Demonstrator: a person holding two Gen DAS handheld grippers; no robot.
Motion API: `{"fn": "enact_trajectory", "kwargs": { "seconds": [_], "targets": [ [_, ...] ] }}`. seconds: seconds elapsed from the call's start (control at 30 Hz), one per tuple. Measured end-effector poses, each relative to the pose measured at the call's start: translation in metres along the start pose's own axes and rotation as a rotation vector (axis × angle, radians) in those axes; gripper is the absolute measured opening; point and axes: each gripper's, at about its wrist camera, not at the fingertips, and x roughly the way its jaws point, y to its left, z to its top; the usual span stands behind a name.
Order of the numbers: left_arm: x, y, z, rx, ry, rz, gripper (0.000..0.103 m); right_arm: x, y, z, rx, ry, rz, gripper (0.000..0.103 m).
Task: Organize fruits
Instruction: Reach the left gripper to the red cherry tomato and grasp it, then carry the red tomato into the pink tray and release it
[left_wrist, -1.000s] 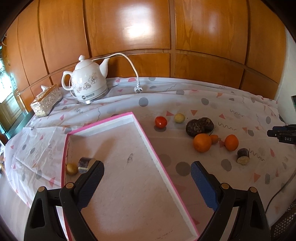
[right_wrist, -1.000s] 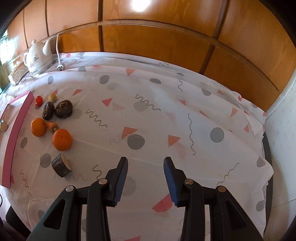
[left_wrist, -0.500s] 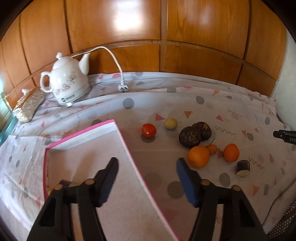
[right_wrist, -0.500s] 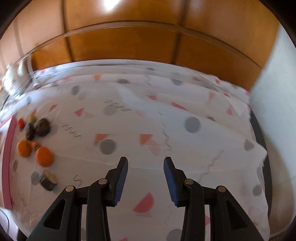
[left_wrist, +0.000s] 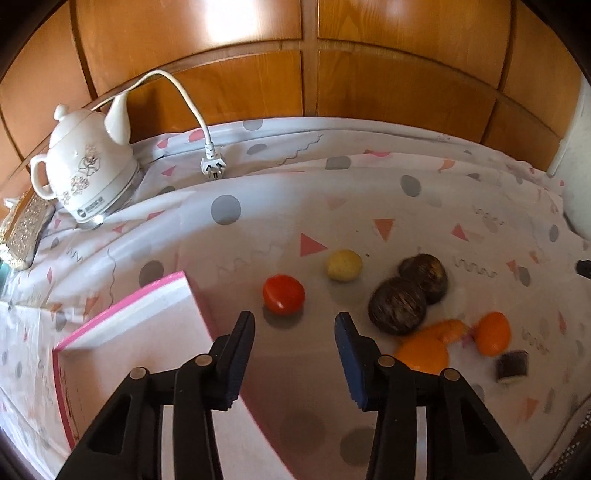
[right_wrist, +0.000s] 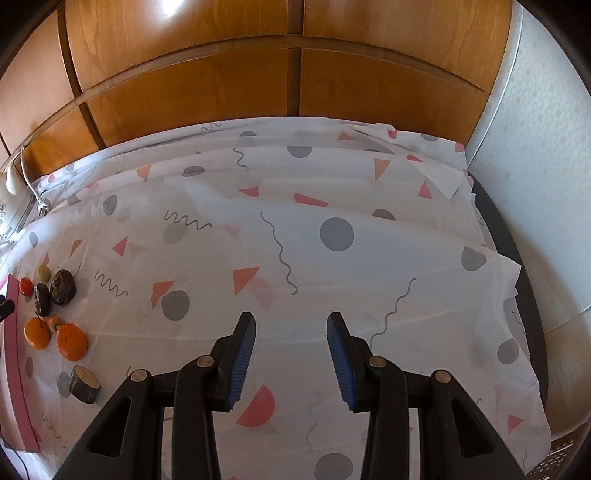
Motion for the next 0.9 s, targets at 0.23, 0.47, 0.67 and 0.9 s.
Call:
{"fn": "enact_trajectory", "kwargs": {
  "seconds": [0.23,0.47,0.67,0.9],
  "targets": [
    [0.035,-0.007,0.014,0.051,0.053,0.044,0.043,-0.002,-0.009,0.004,0.037,-0.012,-0.005,0.041],
    [0.036,-0.004,0.008,0.004,0.028,0.024,0.029,-0.003,-0.015,0.006,0.066,-0.023,-0.004,0.041],
    [0.008,-0.009,-0.010,-0.043,-0.014,-0.026,0.029,-0.003,-0.033,0.006,0.137,-0.017,-0.026,0.041],
    [-0.030,-0.007,-0.031,-0.107,-0.067,-0.038,0.029,0.000,-0.038,0.005,0.155,-0.004,-0.040,0.041]
  ]
}}
